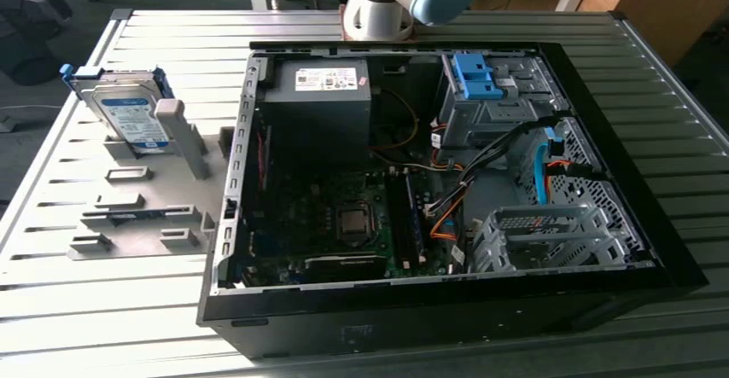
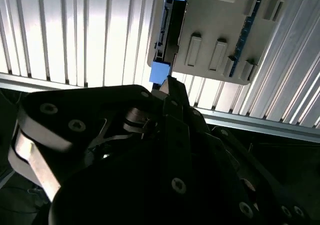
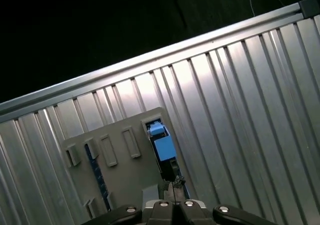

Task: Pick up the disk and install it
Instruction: 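Pick up the disk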

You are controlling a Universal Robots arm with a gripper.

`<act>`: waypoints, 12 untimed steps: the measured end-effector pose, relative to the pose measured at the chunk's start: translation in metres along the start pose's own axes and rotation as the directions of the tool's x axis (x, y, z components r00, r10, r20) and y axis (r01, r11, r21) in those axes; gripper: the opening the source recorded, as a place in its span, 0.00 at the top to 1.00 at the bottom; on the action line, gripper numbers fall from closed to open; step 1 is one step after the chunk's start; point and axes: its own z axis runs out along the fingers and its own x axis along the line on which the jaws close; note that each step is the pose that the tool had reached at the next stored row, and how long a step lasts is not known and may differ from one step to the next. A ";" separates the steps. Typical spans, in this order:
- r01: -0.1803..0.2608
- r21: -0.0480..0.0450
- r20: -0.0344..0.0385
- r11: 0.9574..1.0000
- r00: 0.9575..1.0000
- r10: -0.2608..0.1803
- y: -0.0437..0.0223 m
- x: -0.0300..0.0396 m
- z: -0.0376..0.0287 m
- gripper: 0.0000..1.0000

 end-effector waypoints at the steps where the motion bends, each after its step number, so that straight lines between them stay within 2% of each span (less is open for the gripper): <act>1: 0.017 -0.002 0.000 1.000 1.000 -0.017 0.0000 0.0000 0.0002 0.89; 4: 0.059 -0.013 -0.003 0.998 0.998 -0.059 -0.0001 0.0000 0.0005 0.89; 7: 0.066 -0.039 -0.010 0.997 0.998 -0.066 0.0000 0.0000 0.0006 0.89; 12: 0.070 -0.042 -0.008 0.997 0.997 -0.070 -0.0001 0.0002 0.0009 0.89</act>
